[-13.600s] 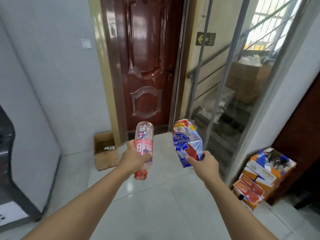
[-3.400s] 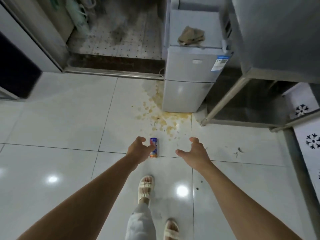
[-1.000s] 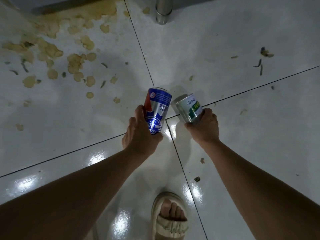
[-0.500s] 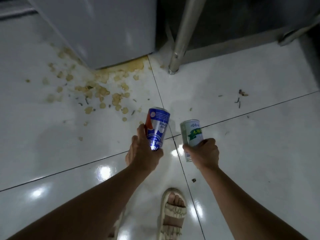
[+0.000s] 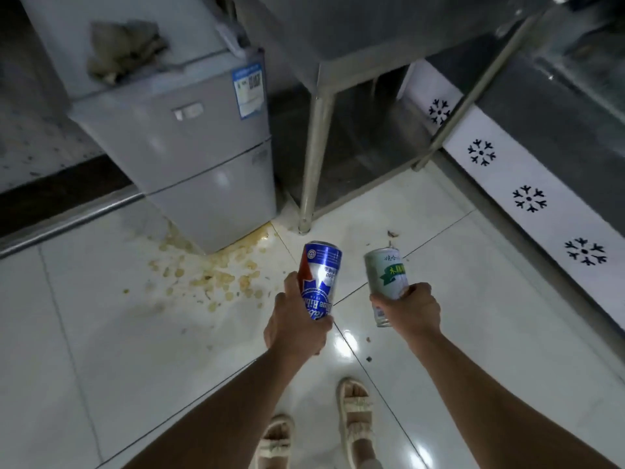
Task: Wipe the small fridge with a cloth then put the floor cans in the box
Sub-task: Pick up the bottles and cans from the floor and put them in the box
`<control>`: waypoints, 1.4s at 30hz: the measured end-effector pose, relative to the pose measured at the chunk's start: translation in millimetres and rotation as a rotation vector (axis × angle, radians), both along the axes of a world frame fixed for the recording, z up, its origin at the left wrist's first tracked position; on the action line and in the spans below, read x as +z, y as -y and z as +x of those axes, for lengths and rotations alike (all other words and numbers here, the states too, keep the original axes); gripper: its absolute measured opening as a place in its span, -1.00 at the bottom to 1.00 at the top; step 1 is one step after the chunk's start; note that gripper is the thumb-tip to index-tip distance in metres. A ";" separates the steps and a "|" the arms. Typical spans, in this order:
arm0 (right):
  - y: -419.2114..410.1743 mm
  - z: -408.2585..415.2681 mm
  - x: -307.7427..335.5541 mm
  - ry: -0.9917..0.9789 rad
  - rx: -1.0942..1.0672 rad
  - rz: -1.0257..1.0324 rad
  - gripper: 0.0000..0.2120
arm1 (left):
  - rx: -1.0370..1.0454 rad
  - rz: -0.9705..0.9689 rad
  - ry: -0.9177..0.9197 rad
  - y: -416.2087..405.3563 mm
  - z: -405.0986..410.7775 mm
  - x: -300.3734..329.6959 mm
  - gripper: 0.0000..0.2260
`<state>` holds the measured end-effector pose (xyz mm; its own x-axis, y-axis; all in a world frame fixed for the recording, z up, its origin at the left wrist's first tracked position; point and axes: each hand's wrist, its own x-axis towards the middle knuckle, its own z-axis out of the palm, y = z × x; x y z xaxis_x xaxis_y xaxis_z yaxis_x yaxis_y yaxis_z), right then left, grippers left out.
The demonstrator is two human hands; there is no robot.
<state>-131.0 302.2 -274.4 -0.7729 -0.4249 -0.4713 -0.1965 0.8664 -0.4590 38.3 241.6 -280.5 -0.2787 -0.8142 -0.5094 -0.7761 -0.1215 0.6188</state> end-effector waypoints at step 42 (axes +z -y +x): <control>-832.1 74.8 335.8 -0.402 -1.310 -0.261 -0.38 | -1.188 -0.011 -0.377 -696.0 -170.8 320.1 -0.25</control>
<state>-56.3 1134.2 61.3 -0.7336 0.6640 -0.1450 0.5260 0.4195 -0.7398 -132.4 937.7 39.6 -0.9719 0.0378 -0.2325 -0.1759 0.5398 0.8232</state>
